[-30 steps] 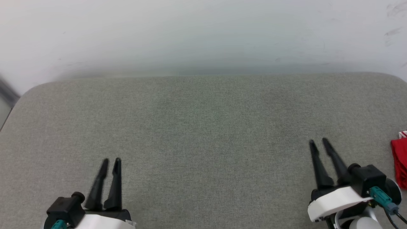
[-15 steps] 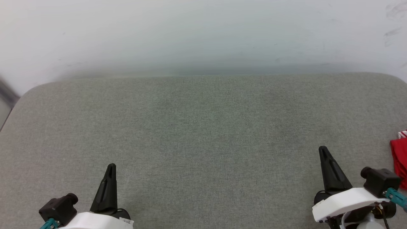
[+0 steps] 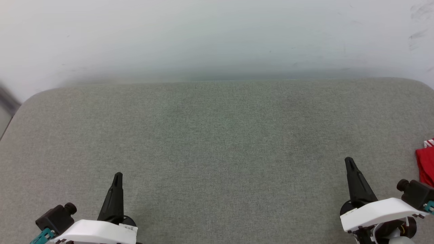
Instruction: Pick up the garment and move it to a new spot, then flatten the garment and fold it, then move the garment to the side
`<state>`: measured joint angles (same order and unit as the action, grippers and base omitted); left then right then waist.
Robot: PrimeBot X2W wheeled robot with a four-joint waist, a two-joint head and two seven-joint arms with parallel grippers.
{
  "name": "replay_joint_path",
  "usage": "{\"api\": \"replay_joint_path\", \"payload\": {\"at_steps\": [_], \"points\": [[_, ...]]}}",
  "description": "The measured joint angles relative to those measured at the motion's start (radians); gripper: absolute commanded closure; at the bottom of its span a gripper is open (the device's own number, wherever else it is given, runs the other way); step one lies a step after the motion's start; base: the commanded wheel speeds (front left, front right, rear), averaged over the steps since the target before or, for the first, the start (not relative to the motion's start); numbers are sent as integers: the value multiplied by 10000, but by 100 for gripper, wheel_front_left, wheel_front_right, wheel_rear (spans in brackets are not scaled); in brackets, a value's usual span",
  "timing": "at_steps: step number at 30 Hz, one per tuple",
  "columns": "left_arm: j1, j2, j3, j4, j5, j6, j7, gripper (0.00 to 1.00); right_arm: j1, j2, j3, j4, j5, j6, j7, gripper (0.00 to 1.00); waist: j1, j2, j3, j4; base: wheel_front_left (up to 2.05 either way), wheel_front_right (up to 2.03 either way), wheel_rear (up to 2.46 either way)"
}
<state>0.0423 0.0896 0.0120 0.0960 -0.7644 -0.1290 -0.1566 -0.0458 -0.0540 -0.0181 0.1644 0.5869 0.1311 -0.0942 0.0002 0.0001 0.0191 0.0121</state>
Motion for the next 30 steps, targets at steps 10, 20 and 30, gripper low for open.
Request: {"api": "replay_joint_path", "payload": {"at_steps": [10, 20, 30], "points": [[-221, 2, 63, 205, -1327, 0, 326, 100, -85, -8, -100, 109, 1528, 0, 313, 100, 0, 0, -16, -13, 0, 0, 0], [-398, -2, 165, 385, -2504, 0, 656, 100, -152, -13, -219, 228, 2922, 0, 570, 100, 0, -1, -32, -25, 0, 0, 0], [-544, -15, 236, 573, -3555, 0, 936, 100, -180, -17, -328, 316, 4165, 0, 790, 100, 0, 0, -48, -37, 0, 0, 0]]}}
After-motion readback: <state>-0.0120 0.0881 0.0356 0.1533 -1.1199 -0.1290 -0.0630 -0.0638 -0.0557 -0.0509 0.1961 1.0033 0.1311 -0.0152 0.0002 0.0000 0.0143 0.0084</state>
